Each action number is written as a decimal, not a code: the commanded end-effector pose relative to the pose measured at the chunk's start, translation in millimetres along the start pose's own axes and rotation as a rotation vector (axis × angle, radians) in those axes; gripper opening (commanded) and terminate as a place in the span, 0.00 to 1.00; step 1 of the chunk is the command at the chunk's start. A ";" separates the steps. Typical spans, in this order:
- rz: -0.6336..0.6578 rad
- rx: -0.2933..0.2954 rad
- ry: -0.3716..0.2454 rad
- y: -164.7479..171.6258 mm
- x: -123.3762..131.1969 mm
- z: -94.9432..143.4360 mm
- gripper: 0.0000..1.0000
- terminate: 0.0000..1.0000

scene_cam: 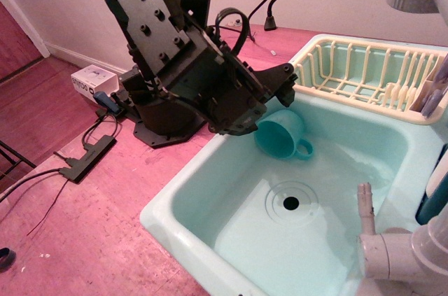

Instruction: Flip cup upright

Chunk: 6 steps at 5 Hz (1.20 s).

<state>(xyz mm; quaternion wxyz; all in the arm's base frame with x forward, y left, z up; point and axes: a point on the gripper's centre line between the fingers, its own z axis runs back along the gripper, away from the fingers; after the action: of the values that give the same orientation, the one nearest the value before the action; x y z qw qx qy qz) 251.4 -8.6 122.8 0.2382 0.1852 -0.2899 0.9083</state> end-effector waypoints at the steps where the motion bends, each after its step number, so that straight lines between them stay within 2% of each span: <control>1: 0.000 0.000 0.000 0.0 0.0 0.0 1.00 0.00; 2: -0.097 -0.004 -0.042 -1.3 -11.8 12.7 1.00 0.00; 4: -0.149 -0.019 -0.044 -0.7 -32.3 20.4 1.00 0.00; 5: -0.147 -0.026 -0.051 -5.7 -34.0 22.9 1.00 0.00; 6: -0.107 -0.026 -0.068 -12.1 -18.7 7.5 1.00 0.00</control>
<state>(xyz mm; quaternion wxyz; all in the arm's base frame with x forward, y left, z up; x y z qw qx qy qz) 269.5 -1.9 109.1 0.2881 0.2628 -0.3060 0.8685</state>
